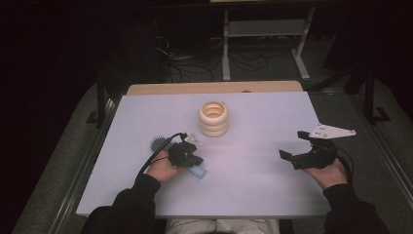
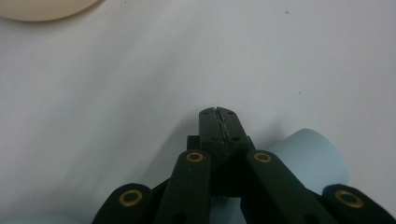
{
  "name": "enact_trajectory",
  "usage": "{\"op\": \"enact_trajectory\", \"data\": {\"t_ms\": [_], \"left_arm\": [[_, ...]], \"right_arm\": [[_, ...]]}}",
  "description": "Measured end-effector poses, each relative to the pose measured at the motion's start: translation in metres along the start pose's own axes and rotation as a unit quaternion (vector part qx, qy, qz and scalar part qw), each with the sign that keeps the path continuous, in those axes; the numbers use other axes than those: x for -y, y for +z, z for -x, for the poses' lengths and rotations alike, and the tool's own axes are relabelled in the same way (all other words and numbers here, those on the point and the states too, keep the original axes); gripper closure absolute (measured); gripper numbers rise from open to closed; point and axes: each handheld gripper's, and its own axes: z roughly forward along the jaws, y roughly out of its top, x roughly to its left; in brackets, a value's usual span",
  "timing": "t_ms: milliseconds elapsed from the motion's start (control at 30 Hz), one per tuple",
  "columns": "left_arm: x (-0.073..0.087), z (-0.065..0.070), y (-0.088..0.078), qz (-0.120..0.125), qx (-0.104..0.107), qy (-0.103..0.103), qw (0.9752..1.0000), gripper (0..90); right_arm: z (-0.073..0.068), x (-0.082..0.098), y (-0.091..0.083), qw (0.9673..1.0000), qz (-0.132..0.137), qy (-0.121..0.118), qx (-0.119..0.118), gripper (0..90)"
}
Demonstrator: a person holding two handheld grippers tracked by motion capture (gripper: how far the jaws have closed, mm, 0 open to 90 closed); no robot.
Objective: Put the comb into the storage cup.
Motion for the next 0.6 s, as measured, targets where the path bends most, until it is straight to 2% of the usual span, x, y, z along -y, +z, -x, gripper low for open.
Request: {"op": "enact_trajectory", "data": {"t_ms": [300,467,600], "left_arm": [[0.021,0.007,-0.014,-0.01,0.01,0.008,0.9999,90.0],[0.03,0.009,-0.021,-0.013,0.005,0.015,0.9998,90.0],[0.035,0.009,-0.024,-0.012,0.002,0.01,0.9999,90.0]], "right_arm": [[0.0,0.0,0.001,1.0,-0.003,0.001,0.0,0.0],[0.0,0.0,0.001,1.0,-0.003,0.001,0.0,0.0],[0.0,0.001,0.001,1.0,-0.006,0.0,0.0,0.0]]}}
